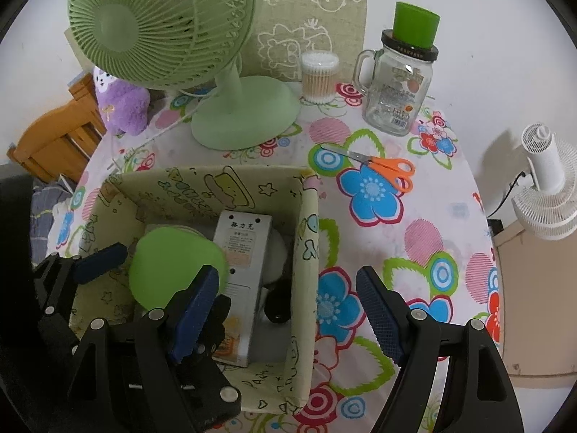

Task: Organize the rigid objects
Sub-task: 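Lower the power bank and lid into the basket and open both tools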

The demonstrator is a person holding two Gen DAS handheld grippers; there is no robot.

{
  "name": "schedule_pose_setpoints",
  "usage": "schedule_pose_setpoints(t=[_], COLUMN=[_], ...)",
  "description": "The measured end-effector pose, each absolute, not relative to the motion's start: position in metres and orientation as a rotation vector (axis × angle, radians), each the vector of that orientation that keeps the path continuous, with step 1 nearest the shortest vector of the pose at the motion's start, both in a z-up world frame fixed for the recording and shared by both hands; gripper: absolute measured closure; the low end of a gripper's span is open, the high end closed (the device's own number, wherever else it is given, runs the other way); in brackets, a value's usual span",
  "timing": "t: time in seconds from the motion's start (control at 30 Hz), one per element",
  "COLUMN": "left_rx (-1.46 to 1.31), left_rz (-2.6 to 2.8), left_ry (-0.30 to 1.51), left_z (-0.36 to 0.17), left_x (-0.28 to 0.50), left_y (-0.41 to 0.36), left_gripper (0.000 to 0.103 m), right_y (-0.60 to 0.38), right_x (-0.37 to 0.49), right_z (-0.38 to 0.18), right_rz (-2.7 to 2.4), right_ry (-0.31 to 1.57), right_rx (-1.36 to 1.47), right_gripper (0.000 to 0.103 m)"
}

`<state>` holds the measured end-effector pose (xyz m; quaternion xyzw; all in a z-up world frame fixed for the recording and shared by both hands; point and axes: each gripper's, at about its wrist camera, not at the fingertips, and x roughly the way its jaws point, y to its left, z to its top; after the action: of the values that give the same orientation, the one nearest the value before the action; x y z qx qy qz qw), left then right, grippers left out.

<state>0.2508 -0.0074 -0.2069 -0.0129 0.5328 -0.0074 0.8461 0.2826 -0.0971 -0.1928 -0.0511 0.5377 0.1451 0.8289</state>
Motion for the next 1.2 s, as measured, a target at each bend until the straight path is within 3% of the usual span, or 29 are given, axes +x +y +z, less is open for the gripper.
schedule_pose_setpoints(t=[1.2], left_rx=[-0.048], left_rz=[0.019], left_ry=[0.926], left_z=[-0.073], left_x=[0.111], left_y=[0.019], left_gripper=[0.0], right_y=[-0.113], right_x=[0.157], right_z=[-0.068], right_rz=[0.218], right_ry=[0.931], right_rx=[-0.054], right_gripper=[0.022])
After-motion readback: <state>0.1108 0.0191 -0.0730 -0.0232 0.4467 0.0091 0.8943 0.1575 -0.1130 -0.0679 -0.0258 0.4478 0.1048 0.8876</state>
